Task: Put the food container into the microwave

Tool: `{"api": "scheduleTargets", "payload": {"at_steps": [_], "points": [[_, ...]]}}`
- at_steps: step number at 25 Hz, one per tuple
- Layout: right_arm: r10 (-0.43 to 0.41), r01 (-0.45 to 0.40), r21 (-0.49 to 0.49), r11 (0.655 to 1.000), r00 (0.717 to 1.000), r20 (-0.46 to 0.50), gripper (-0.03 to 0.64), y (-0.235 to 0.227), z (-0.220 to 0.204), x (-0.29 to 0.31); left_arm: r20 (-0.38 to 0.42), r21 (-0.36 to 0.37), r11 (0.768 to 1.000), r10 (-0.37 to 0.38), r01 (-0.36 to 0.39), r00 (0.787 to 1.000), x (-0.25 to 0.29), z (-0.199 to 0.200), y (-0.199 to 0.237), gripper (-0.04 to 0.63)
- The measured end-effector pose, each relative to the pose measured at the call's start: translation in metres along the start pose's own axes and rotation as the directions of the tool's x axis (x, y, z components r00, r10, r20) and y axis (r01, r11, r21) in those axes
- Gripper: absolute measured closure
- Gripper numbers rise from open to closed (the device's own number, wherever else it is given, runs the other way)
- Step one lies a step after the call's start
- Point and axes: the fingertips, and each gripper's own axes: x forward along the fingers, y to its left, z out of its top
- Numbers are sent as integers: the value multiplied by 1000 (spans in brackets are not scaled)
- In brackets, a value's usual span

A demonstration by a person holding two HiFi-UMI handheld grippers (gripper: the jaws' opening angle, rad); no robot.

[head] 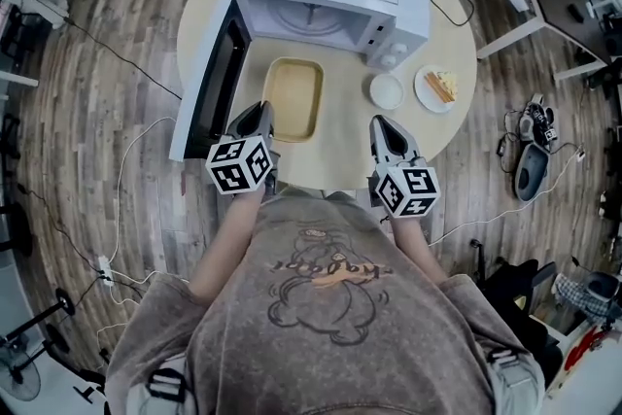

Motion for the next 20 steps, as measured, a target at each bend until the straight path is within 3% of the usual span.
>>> {"api": "scheduleTargets", "payload": {"at_steps": [20], "points": [[-2, 2, 10, 1000, 1000, -8, 612, -49, 21, 26, 4, -6, 999, 53, -53, 999, 104, 36, 13, 557]]}}
